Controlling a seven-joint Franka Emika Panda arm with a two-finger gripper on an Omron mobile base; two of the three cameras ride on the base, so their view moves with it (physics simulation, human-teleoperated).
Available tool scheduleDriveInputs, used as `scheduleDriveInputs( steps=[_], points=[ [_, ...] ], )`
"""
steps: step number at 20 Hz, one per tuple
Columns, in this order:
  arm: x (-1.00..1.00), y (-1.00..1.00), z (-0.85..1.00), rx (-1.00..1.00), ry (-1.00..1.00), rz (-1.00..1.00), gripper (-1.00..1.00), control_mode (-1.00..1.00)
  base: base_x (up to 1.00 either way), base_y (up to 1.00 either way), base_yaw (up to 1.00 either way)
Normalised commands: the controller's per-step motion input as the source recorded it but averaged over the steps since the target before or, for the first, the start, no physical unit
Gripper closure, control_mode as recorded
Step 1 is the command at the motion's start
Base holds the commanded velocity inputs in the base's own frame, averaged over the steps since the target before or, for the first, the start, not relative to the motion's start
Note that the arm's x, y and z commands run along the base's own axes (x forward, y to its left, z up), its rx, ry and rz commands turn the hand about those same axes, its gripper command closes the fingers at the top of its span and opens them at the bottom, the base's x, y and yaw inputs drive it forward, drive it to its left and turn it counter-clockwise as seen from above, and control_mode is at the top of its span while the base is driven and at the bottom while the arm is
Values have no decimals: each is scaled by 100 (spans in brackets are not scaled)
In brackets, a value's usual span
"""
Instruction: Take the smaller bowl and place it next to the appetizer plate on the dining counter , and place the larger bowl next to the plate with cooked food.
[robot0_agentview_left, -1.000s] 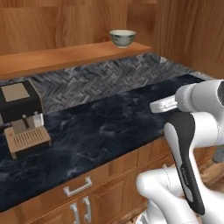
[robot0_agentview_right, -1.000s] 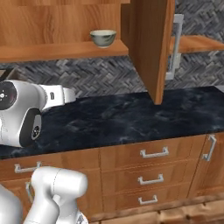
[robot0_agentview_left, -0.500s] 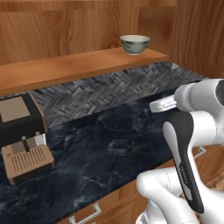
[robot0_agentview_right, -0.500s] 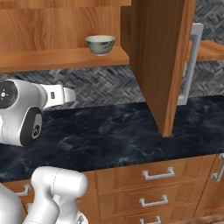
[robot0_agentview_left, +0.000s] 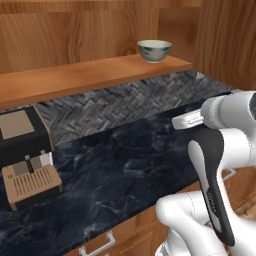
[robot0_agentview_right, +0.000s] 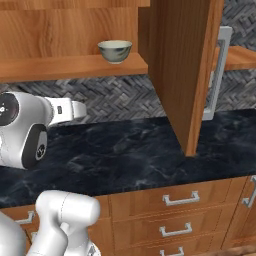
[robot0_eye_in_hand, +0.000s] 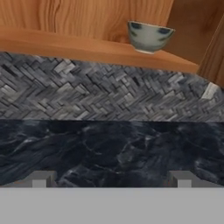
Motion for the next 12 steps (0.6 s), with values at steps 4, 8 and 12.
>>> scheduleDriveInputs(
  steps=[4,8,12],
  points=[
    [-38,-6,34,3,-5,-2,-100,-100,0,0,0],
    [-36,-5,13,9,8,0,-100,-100,0,0,0],
    [-4,-39,8,53,28,-5,-100,-100,0,0,0]
  ],
)
